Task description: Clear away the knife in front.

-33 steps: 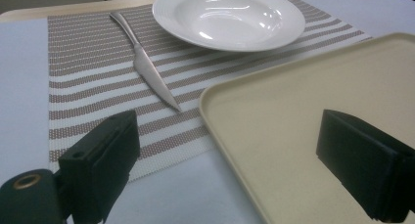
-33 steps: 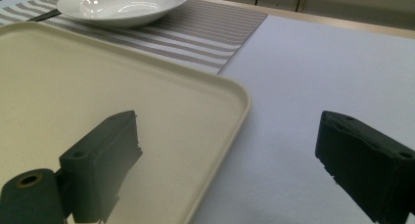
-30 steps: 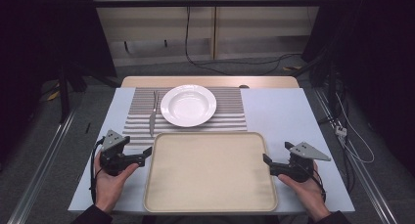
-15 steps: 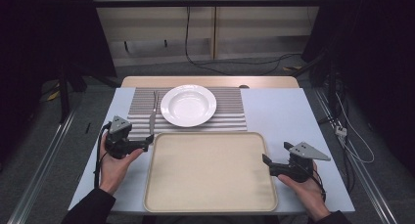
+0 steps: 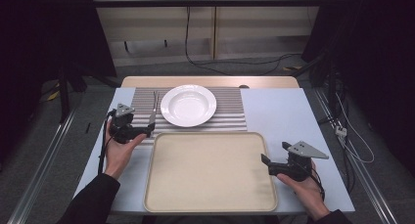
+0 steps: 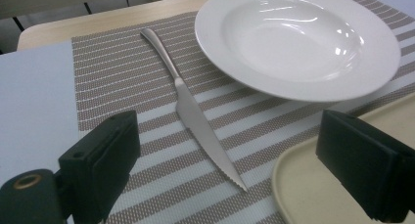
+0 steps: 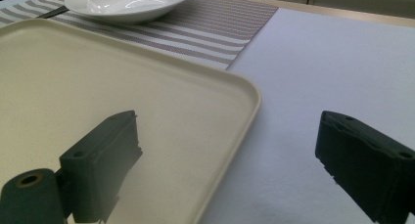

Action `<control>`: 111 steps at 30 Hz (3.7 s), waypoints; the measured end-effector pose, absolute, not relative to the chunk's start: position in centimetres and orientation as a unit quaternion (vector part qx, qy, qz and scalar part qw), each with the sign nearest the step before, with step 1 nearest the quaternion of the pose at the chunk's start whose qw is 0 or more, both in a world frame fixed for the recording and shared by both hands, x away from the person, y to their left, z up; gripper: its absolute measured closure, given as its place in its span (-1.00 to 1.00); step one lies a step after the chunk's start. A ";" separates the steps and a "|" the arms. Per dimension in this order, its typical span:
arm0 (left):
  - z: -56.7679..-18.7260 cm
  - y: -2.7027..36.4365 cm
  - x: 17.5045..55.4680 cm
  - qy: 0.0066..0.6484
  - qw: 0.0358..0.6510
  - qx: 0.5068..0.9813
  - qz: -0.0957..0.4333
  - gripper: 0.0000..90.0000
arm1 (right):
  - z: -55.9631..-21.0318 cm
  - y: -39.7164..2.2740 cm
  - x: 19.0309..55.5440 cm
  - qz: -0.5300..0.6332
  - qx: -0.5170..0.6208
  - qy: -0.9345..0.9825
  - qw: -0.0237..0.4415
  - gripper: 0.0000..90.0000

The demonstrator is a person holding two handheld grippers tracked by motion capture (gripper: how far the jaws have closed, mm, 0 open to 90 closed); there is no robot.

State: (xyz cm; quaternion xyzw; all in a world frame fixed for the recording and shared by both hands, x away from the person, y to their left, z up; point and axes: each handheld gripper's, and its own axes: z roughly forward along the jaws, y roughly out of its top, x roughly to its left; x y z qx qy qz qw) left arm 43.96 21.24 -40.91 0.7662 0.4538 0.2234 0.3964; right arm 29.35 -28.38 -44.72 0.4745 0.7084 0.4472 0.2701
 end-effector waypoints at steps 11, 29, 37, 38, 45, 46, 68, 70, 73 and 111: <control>-41.6 21.2 47.7 0.487 0.373 0.758 0.221 -0.75 | -44.8 -28.4 29.6 0.449 0.474 0.711 0.262 -0.80; -42.8 20.3 55.2 0.500 0.306 0.781 0.217 -0.43 | -44.9 -28.5 29.7 0.448 0.477 0.712 0.257 -0.80; -43.9 19.1 57.5 0.511 0.278 0.787 0.206 -0.08 | -45.0 -28.5 29.7 0.448 0.477 0.713 0.253 -0.80; -44.2 18.9 57.7 0.514 0.276 0.787 0.200 -0.03 | -45.0 -28.4 29.7 0.448 0.476 0.713 0.253 -0.80; -45.1 18.2 58.9 0.532 0.271 0.781 0.180 0.43 | -45.0 -28.5 29.7 0.450 0.475 0.713 0.251 -0.80; -45.1 18.1 59.0 0.534 0.270 0.782 0.176 0.43 | -45.0 -28.5 29.7 0.450 0.475 0.713 0.251 -0.80; -44.5 17.7 59.5 0.538 0.239 0.796 0.143 0.77 | -45.0 -28.4 29.7 0.451 0.474 0.713 0.250 -0.80; -44.5 17.5 59.4 0.530 0.231 0.802 0.150 0.77 | -45.0 -28.4 29.7 0.451 0.474 0.714 0.250 -0.80; -44.4 17.4 59.5 0.535 0.231 0.799 0.149 0.77 | -45.0 -28.4 29.7 0.449 0.473 0.715 0.252 -0.80; -40.9 18.6 57.3 0.497 0.262 0.814 0.147 0.78 | -45.0 -28.3 29.7 0.447 0.476 0.714 0.251 -0.80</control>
